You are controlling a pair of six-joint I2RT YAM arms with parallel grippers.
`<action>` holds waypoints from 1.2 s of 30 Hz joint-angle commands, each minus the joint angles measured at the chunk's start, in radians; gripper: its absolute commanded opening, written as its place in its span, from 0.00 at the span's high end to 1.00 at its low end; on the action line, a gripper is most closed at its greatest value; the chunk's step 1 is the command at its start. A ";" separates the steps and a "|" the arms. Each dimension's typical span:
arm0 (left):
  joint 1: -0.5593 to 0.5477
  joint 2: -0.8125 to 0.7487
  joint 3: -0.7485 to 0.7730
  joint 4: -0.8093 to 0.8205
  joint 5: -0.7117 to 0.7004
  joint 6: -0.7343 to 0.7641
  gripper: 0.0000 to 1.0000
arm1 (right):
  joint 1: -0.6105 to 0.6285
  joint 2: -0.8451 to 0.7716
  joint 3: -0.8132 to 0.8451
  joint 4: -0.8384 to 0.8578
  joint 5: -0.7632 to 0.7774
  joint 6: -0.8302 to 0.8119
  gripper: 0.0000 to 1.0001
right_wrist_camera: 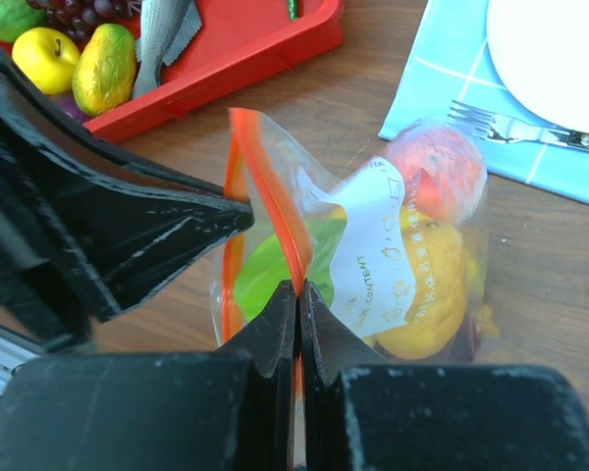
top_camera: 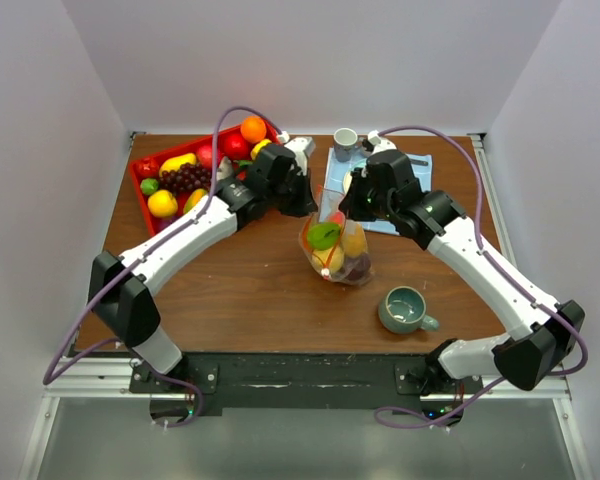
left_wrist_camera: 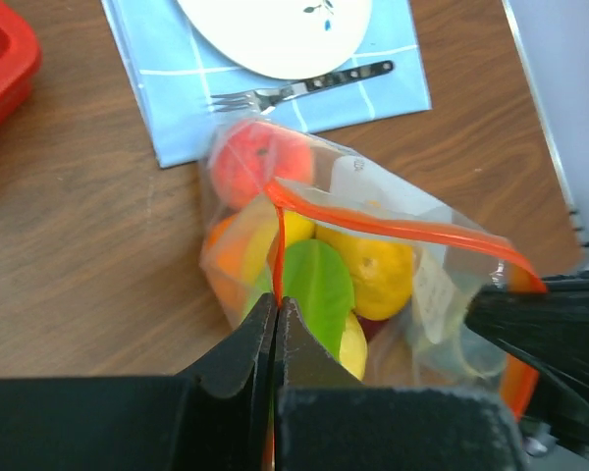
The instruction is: Place the food in the zip-top bag and seal the zipper
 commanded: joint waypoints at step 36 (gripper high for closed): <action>0.241 -0.336 -0.299 0.175 -0.054 -0.625 1.00 | 0.120 -0.759 -0.905 0.785 -0.059 -0.237 0.58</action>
